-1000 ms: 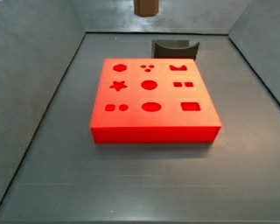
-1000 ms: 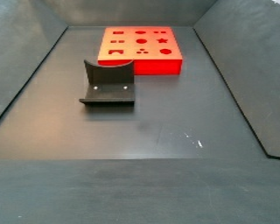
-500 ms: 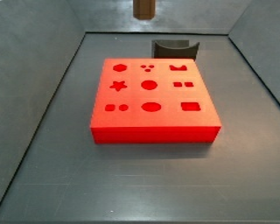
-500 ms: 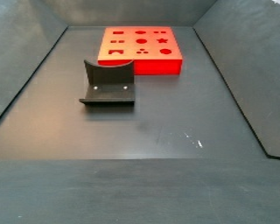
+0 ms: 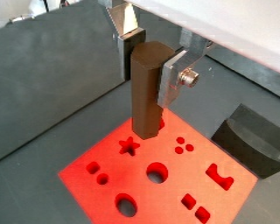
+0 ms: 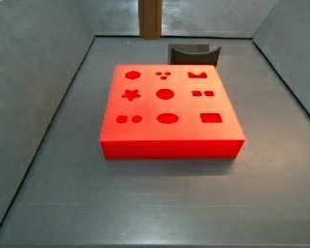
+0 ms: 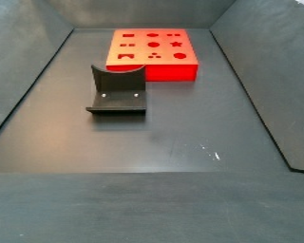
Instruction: Insert the hexagon object.
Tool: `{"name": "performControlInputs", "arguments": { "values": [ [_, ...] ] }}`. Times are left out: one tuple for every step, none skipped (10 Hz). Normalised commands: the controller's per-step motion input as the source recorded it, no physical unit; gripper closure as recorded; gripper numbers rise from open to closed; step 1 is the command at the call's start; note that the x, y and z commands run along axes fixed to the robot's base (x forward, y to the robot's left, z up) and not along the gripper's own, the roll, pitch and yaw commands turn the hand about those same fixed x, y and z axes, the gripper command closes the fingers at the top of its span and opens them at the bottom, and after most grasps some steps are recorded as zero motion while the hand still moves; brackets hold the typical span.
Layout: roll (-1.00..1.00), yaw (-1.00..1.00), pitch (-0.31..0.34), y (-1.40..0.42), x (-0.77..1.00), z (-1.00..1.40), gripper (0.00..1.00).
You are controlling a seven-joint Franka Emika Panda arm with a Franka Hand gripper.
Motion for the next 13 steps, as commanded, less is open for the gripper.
{"name": "performControlInputs", "arguments": {
  "values": [
    [-0.09, 0.58, -0.126, 0.22, 0.07, -0.23, 1.0],
    [-0.09, 0.72, -0.169, 0.3, 0.0, -0.18, 1.0],
    [-0.09, 0.8, -0.164, 0.24, 0.0, -0.15, 1.0],
    [-0.09, 0.79, -0.146, 0.23, 0.0, -0.12, 1.0],
    [-0.07, 0.83, -0.131, 0.21, 0.0, -0.08, 1.0],
    [-0.07, 0.63, -0.064, 0.59, -0.27, -0.13, 1.0],
    [-0.15, 0.34, -0.019, 0.75, -0.42, -0.17, 1.0],
    [-0.13, 0.09, 0.0, 0.79, -0.48, -0.24, 1.0],
    [-0.21, 0.11, -0.034, 0.46, 0.0, -0.09, 1.0],
    [-0.13, 0.01, -0.027, 0.06, 0.18, -0.11, 1.0],
    [-0.11, 0.0, -0.004, 0.16, 0.11, -0.17, 1.0],
    [-0.13, 0.26, 0.0, 0.35, 0.0, -0.52, 1.0],
    [-0.18, 0.59, 0.0, 0.24, 0.01, -0.55, 1.0]
  ]
}}
